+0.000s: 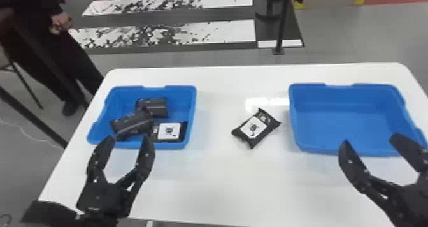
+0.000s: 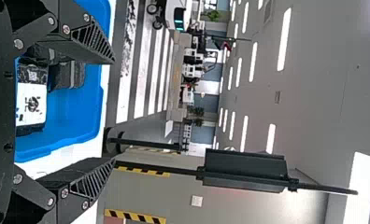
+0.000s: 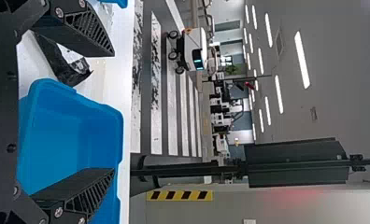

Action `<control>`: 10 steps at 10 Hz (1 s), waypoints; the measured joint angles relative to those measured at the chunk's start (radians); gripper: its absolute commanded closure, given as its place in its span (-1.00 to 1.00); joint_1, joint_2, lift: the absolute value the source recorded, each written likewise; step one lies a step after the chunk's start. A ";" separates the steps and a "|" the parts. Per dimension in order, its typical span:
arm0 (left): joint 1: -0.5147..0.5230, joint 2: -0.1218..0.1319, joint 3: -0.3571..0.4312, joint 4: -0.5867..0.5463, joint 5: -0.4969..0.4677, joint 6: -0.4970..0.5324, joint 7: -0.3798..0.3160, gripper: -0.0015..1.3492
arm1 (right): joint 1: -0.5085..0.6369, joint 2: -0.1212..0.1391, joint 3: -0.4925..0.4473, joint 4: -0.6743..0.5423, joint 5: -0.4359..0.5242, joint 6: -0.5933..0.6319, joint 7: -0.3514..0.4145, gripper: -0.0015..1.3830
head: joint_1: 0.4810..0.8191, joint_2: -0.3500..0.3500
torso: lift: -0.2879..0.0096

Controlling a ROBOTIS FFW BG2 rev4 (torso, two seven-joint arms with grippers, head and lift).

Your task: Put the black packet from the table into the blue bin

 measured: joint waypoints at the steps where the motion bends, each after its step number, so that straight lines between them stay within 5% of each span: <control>1: 0.000 0.000 0.000 0.000 0.000 0.000 0.000 -0.54 | 0.000 0.000 0.000 0.001 -0.001 0.000 0.000 -0.80 | 0.27 0.36 | 0.20; 10: -0.066 0.012 -0.030 0.017 -0.061 0.067 -0.038 -0.52 | 0.003 0.000 -0.001 -0.003 0.000 0.003 0.000 -0.80 | 0.27 0.22 | 0.20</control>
